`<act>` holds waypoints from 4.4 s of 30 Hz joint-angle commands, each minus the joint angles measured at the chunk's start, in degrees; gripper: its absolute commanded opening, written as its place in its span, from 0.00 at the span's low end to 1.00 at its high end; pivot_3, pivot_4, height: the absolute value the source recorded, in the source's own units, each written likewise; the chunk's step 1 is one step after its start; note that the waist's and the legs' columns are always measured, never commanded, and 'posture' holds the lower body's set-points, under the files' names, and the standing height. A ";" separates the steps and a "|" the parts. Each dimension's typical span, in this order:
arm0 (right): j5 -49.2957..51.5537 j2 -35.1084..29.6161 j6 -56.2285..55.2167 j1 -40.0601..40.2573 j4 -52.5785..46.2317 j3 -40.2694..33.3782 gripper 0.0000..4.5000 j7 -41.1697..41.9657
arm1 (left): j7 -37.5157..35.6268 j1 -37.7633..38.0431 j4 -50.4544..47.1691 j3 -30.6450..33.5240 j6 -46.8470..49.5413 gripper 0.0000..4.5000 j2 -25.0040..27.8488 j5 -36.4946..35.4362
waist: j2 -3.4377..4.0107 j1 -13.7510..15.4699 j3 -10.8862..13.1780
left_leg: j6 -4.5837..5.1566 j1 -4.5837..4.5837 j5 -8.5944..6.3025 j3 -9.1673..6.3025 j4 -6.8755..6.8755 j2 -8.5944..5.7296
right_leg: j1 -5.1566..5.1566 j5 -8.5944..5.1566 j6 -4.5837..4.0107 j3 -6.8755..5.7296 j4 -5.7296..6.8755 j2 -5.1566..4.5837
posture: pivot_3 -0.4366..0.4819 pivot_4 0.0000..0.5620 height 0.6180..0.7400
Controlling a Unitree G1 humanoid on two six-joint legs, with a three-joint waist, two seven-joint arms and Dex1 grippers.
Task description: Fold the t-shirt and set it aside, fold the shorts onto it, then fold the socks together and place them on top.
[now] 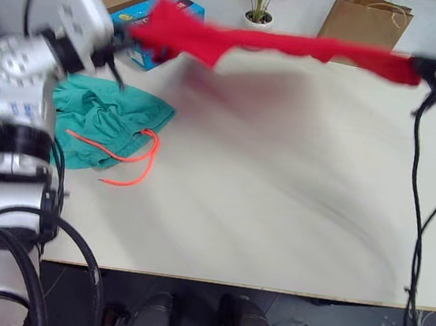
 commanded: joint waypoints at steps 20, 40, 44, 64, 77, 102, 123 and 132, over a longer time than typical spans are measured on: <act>20.50 -4.98 25.27 70.72 -54.84 -13.30 0.00 16.81 | -3.73 57.81 -53.19 2.24 24.81 0.01 10.17 -5.79 | 0.16 0.70 -0.09 | -0.11 2.03 -0.47 -0.14 -0.87 0.22 | 1.70 0.00 -0.23 0.68 -1.02 -0.09 | 0.48 0.27 1.00; 24.25 -7.70 49.72 55.63 -54.67 -9.76 0.00 23.22 | -5.70 58.45 -59.29 10.52 61.83 0.01 14.52 -28.75 | 0.17 0.62 -0.12 | -0.01 2.05 -0.57 -0.15 -0.94 0.29 | 1.70 -0.04 -0.31 0.67 -1.14 0.00 | 0.48 0.27 1.00; 22.25 -7.11 50.72 50.68 -49.93 -6.25 0.00 24.95 | -4.44 57.66 -59.28 11.75 69.80 0.01 15.16 -33.43 | 0.17 0.58 -0.12 | -0.17 2.04 -0.48 -0.14 -0.93 0.29 | 1.69 -0.04 -0.31 0.68 -1.14 0.00 | 0.48 0.27 1.00; 19.29 1.28 47.82 41.92 -39.16 -2.63 0.14 24.84 | -0.95 56.00 -56.52 9.37 74.66 0.15 14.96 -32.45 | 0.18 0.47 -0.12 | -0.28 2.02 -0.47 -0.11 -0.92 0.28 | 1.64 -0.05 -0.33 0.69 -1.12 0.00 | 0.48 0.27 1.00; 31.32 0.46 50.00 53.76 -55.80 -20.94 0.71 22.18 | -2.89 65.94 -56.97 24.68 56.12 0.78 9.46 -27.83 | 0.19 0.66 -0.13 | -0.24 1.96 -0.59 -0.13 -0.98 0.30 | 1.57 -0.07 -0.36 0.69 -1.16 -0.02 | 0.48 0.27 1.00; 26.05 6.39 39.38 68.16 -73.66 -13.34 0.00 17.58 | -7.35 58.53 -60.54 -11.18 26.59 0.01 3.68 0.20 | 0.33 0.83 -0.34 | 0.16 1.99 -0.82 -0.07 -1.02 0.36 | 1.74 0.02 -0.27 0.68 -1.55 0.10 | 0.48 0.27 1.00; 25.32 7.69 36.98 68.83 -70.46 -13.23 0.00 16.03 | 5.04 48.98 -53.85 -3.54 39.69 0.01 -5.29 -8.26 | 0.32 0.84 -0.34 | 0.21 1.99 -0.81 -0.09 -0.92 0.37 | 1.80 0.07 -0.18 0.66 -1.51 0.12 | 0.48 0.27 1.00; 26.05 9.09 36.21 67.60 -70.08 -10.56 0.00 16.43 | 14.41 43.78 -51.42 -0.09 49.73 0.01 -10.64 -11.44 | 0.30 0.98 -0.35 | 0.07 2.01 -0.72 -0.08 -0.87 0.36 | 1.84 0.09 -0.14 0.67 -1.48 0.13 | 0.48 0.27 1.00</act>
